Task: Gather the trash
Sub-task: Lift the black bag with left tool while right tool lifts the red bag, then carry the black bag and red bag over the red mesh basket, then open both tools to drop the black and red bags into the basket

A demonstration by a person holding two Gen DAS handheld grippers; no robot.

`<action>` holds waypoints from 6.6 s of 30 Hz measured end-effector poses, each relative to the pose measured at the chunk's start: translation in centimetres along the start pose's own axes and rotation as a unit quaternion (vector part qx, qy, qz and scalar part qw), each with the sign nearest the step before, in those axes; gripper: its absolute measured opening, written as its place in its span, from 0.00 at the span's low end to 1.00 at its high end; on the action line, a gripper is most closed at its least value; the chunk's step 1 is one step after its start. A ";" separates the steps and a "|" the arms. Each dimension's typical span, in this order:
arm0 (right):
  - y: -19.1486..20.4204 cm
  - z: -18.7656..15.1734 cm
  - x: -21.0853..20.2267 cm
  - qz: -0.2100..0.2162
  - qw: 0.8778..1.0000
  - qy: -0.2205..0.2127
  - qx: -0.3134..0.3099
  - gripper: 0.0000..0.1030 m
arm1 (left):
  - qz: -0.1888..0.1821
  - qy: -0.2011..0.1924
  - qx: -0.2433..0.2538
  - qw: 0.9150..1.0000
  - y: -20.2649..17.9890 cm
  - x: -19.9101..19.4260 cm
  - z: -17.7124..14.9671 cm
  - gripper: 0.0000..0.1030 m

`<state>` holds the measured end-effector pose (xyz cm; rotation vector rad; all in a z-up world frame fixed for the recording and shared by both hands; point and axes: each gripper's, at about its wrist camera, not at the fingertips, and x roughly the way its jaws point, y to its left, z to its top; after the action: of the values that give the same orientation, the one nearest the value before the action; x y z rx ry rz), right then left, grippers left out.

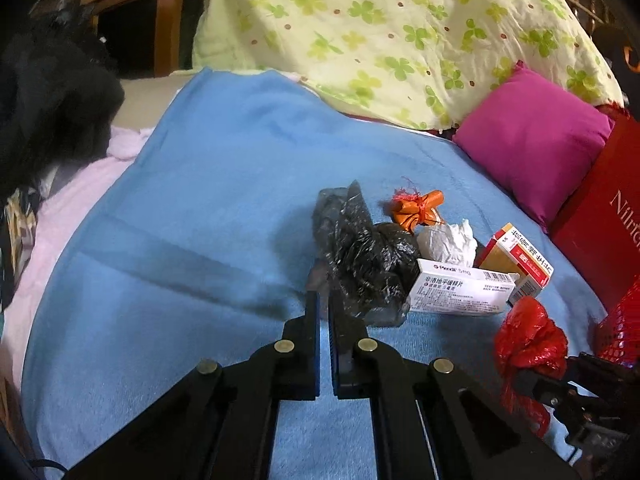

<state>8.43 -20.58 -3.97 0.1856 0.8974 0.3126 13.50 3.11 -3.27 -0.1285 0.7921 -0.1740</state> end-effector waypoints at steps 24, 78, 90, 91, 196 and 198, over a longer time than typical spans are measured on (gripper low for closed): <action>-2.1 -1.3 1.4 -0.004 0.998 0.064 0.012 0.45 | 0.009 0.045 0.012 0.999 -1.7 7.7 1.1 0.27; -3.8 -0.8 -17.2 -0.012 0.981 -0.195 -0.015 0.43 | 0.059 -0.106 0.106 0.987 -16.3 -11.8 -4.0 0.19; -6.8 -1.6 -21.7 -0.019 0.971 -0.237 0.005 0.43 | 0.036 -0.117 0.151 0.981 -21.7 -13.5 -4.1 0.19; -7.0 -1.7 -22.1 -0.020 0.970 -0.241 0.007 0.43 | 0.035 -0.118 0.154 0.980 -22.0 -13.7 -4.1 0.19; -22.6 -9.7 -32.7 -0.106 0.931 -0.300 0.180 0.43 | -0.109 -0.044 0.289 0.950 -41.9 -11.4 -9.1 0.30; -22.7 -9.6 -32.6 -0.106 0.931 -0.298 0.184 0.44 | -0.113 -0.043 0.282 0.952 -41.4 -11.4 -8.9 0.44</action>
<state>-13.89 -52.77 7.66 0.4974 0.3565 -0.1224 -5.19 -35.53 5.87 0.3152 0.6132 -0.6007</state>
